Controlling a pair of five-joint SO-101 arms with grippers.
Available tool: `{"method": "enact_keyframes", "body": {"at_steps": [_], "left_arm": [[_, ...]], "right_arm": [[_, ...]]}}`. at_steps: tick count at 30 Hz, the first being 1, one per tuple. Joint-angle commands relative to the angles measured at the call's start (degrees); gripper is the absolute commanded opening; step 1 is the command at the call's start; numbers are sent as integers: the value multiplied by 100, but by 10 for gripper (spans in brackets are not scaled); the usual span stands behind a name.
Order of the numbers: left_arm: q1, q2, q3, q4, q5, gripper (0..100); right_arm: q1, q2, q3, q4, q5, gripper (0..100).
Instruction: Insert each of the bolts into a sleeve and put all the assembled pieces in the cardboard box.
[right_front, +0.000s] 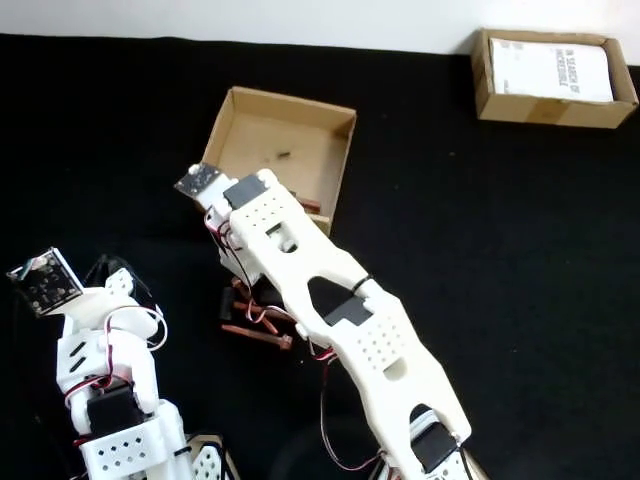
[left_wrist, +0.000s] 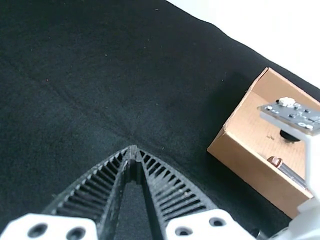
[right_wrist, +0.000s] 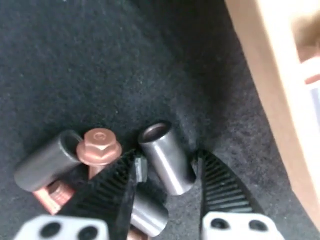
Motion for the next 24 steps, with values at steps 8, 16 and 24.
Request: {"method": "enact_keyframes", "body": {"at_steps": [8,16,24], "left_arm": [[-48,-31,101,-9,-35,13],[180,-13,101,0,-35,13],[971,708,145,-44,-35,13]], "right_arm": [[409,-101,-435,215,-53,6],[602,-1569,-2088,1807,-141,7],[840,-4136,-1429,1789,-1055,7]]}}
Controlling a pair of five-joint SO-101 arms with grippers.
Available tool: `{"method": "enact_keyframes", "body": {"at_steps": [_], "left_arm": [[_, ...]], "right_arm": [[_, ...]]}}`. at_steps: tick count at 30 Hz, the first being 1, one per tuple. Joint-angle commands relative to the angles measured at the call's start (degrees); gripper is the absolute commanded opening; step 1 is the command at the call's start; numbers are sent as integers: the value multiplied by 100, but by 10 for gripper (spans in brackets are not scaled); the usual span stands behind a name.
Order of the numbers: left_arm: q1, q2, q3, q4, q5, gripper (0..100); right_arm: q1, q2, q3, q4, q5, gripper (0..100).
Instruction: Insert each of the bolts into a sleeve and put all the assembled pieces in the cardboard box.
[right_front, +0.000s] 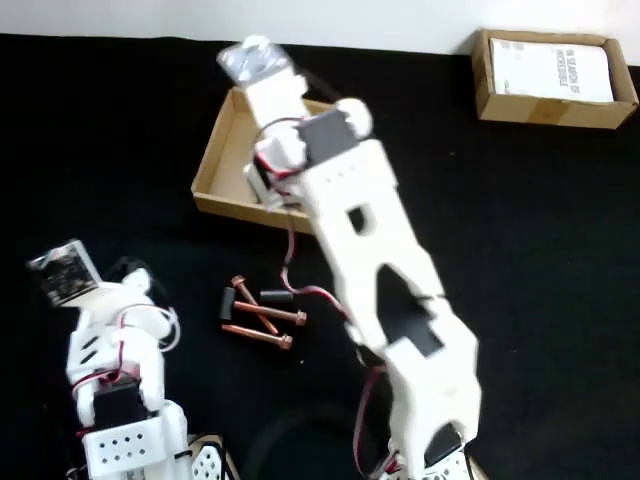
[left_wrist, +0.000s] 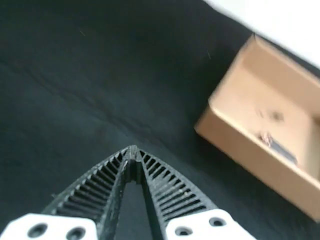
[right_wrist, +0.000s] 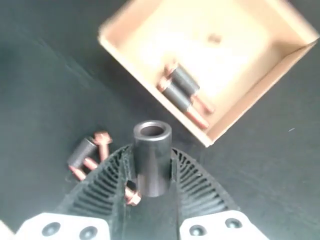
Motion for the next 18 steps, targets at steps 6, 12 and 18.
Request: {"method": "enact_keyframes", "body": {"at_steps": [6,12,18], "left_arm": [[505,576,-171,334,9,12],[831,1569,-1648,1011,-255,12],[1754,3574,-3837,2004,35,10]], "right_arm": [[84,-3574,2800,66,-123,7],[110,-5543,5991,-259,-659,7],[901,-7073,8602,-1824,-862,7]]}}
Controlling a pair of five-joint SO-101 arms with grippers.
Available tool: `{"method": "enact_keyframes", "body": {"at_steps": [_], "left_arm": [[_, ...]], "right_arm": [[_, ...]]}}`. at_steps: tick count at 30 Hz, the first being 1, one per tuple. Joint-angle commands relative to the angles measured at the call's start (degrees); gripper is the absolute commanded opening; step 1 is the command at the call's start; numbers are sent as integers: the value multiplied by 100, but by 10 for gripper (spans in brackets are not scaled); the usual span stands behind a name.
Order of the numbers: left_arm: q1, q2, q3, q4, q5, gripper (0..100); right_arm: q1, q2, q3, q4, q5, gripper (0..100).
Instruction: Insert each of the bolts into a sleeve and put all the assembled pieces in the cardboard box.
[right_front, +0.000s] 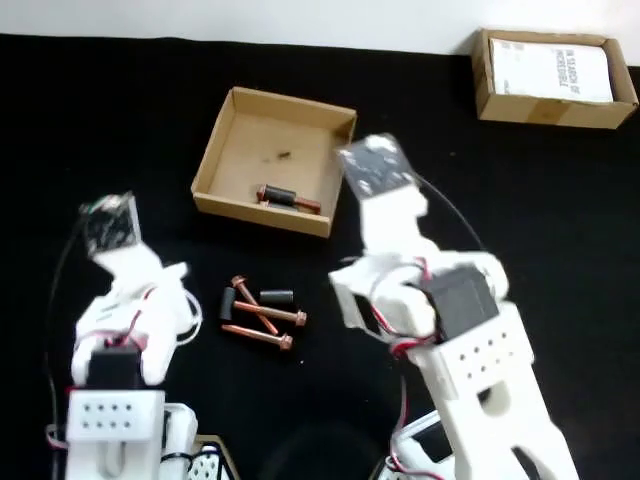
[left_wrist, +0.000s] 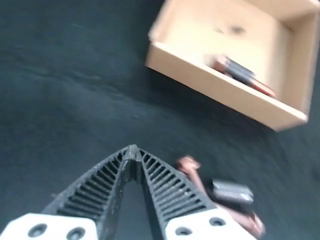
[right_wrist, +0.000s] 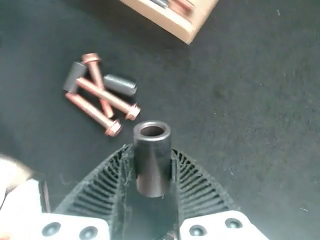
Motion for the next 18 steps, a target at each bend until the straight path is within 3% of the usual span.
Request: {"method": "enact_keyframes", "body": {"at_steps": [1,9,18], "left_arm": [[541,1270,-1534,607,466,10],[1068,3705,-2844,958,1855,12],[1543,5622,-3556,993,2277,12]], "right_arm": [[479,-892,1393,-875,-62,7],[989,-1833,2651,-1226,-62,7],[1218,-2070,2818,-1200,-53,7]]}}
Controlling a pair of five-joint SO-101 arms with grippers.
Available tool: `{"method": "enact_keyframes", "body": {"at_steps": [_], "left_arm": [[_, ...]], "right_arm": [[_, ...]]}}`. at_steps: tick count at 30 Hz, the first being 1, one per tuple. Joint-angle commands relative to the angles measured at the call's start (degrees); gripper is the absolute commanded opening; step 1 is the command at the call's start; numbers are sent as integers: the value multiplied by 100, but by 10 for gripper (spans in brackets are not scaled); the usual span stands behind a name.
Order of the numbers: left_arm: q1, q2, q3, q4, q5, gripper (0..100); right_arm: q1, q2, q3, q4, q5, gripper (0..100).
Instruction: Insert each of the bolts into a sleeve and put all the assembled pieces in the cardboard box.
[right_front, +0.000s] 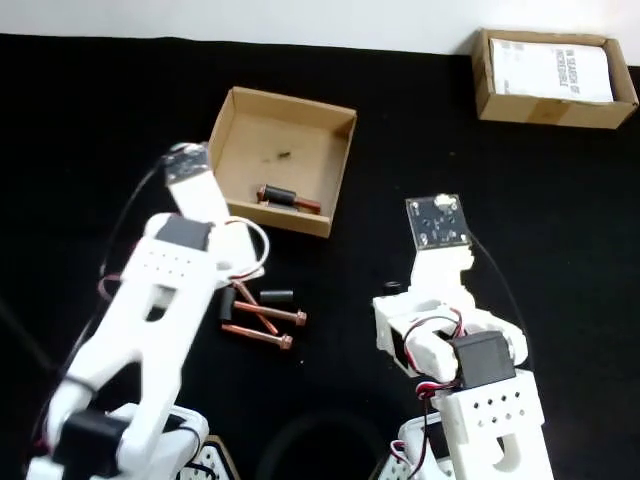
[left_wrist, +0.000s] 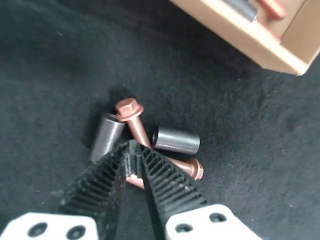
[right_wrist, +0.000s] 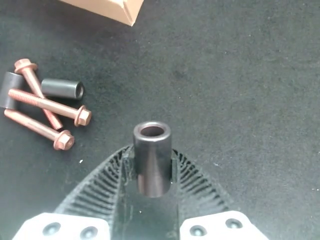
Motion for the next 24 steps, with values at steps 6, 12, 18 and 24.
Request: {"method": "enact_keyframes", "body": {"at_steps": [6,12,18,24], "left_arm": [[92,1253,-980,26,607,12],[75,1771,-1059,18,615,12],[75,1824,-1068,35,580,14],[75,1877,-1068,149,580,14]], "right_arm": [[75,-84,-13,-84,-35,7],[75,-84,-57,-119,-26,7],[57,-75,-40,-426,-26,7],[57,-75,-66,-418,-26,7]]}}
